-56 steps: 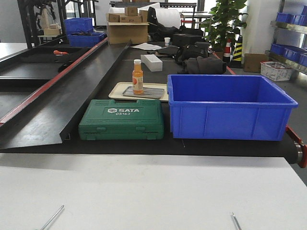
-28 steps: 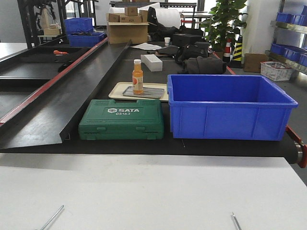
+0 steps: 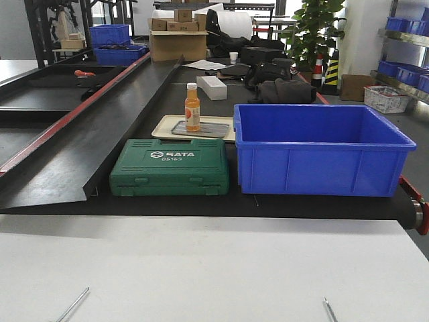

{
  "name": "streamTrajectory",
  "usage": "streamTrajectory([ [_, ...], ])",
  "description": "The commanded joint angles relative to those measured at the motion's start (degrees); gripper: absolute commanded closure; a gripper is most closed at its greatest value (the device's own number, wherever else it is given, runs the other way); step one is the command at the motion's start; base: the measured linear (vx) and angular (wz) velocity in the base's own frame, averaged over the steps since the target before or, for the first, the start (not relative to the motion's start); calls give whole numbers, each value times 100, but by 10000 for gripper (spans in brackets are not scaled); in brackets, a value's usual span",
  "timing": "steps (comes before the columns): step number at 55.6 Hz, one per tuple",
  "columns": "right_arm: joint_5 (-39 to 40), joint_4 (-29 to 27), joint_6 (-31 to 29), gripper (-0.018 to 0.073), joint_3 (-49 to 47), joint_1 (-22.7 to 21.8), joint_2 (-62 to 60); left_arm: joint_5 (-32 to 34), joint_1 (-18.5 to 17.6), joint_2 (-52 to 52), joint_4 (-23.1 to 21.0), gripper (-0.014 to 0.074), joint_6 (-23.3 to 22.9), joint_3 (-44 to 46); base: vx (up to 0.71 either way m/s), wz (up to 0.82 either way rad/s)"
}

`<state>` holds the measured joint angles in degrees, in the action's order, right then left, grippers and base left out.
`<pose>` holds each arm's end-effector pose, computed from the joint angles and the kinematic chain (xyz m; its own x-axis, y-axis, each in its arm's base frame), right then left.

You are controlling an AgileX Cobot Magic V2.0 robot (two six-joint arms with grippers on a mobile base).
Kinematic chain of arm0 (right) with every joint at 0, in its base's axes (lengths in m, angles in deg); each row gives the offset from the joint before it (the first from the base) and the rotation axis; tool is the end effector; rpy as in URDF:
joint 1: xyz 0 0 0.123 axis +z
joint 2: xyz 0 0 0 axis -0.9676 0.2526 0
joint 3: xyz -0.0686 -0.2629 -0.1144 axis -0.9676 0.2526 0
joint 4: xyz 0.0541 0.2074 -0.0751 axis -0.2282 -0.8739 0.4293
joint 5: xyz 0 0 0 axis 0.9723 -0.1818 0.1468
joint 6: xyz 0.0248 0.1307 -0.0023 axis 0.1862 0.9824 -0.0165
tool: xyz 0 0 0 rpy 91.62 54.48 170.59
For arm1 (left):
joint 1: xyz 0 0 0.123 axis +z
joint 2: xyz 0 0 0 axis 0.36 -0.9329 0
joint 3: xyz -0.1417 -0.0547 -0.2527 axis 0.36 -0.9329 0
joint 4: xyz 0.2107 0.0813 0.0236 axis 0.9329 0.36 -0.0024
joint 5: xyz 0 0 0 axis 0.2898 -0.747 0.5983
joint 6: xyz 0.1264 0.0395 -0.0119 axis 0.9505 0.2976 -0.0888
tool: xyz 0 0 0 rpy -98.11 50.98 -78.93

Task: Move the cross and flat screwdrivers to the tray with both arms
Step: 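Lower both open grippers over the green-handled screwdrivers on the table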

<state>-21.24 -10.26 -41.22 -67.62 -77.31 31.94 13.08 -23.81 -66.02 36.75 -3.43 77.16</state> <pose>0.0560 -0.0020 0.2653 0.2399 0.0554 -0.9692 0.0196 0.9979 0.0619 0.0509 -0.0024 0.2666 0.3012 -0.1058 -0.9477 0.0751 0.9934 -0.0871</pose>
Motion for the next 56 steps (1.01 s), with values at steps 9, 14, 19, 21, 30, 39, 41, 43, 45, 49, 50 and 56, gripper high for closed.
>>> streamTrajectory([
  [9,-566,57,-95,563,-1772,-33,1499,-612,-19,-1053,0,579,-37,1736,0,0],
  [14,-624,57,-95,552,-1955,-33,2112,-749,-19,-1570,0,551,5,2060,0,0],
  [19,-619,44,-89,522,-1985,-33,2667,-761,-19,-2109,0,495,116,2120,0,0],
  [21,-619,33,-53,503,-1985,-33,2862,-783,-19,-2311,0,465,133,2120,0,0],
  [30,-603,33,12,360,-1985,-33,3601,-805,-19,-3142,0,269,133,2120,0,0],
  [39,-582,33,12,151,-1985,-33,4186,-689,-19,-3885,0,97,133,2108,0,0],
  [41,-582,33,12,125,-1985,-33,4290,-689,-19,-4052,0,78,133,2108,0,0],
  [43,-582,33,12,95,-1985,-33,4412,-689,-19,-4182,0,69,133,2108,0,0],
  [45,-582,18,12,78,-1985,-33,4522,-689,-19,-4299,0,66,133,2108,0,0],
  [49,-656,-85,37,64,-1985,-33,4690,-689,-19,-4539,-32,66,87,2108,0,0],
  [50,-657,-103,37,64,-1985,-33,4732,-724,-19,-4584,-37,66,60,2114,0,0],
  [56,-771,-139,20,64,-1990,-33,4856,-1011,-19,-4936,-37,66,-172,2330,0,0],
])
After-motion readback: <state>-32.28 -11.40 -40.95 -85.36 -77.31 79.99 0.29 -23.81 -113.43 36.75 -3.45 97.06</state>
